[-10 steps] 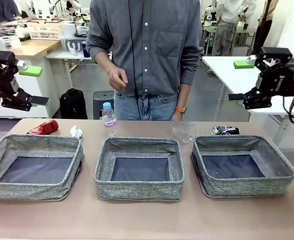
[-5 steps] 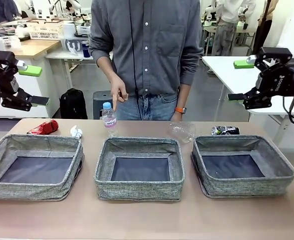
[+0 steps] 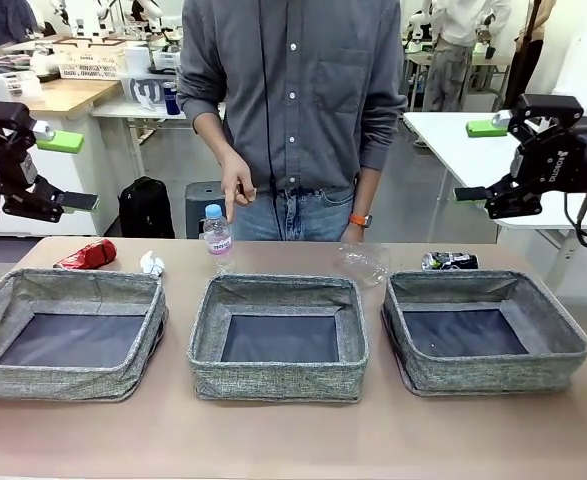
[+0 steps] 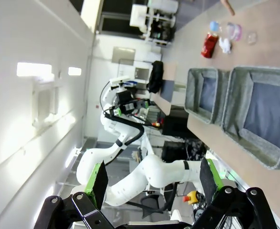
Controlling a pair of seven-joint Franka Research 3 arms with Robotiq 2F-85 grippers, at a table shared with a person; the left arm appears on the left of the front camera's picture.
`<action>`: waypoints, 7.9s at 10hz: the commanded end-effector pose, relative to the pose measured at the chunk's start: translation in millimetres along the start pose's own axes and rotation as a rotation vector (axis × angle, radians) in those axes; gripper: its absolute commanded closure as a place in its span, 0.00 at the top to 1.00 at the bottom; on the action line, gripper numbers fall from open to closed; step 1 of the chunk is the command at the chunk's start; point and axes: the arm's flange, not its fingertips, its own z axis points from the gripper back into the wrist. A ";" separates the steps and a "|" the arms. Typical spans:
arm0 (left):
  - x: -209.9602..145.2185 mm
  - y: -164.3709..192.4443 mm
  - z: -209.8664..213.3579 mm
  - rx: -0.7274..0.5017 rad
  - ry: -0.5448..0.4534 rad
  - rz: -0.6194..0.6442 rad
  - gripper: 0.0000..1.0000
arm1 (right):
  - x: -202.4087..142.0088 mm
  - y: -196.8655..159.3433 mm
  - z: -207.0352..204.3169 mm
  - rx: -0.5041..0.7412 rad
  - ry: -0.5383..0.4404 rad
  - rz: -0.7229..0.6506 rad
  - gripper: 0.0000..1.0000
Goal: Sort the waste into the appropriate baskets.
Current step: Pick up the waste item pointed out by the person.
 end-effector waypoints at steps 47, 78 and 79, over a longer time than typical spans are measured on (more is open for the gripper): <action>173.3 333.0 -168.4 0.077 0.043 -1.154 0.78 | 4.1 5.3 -1.8 0.017 -0.004 -0.007 1.00; 176.3 -38.1 -117.9 0.838 0.832 -0.104 0.39 | 4.1 5.3 -1.8 0.017 -0.004 -0.007 1.00; 174.1 -59.8 -138.0 0.877 0.794 -0.023 0.39 | 4.1 5.3 -1.8 0.017 -0.004 -0.007 1.00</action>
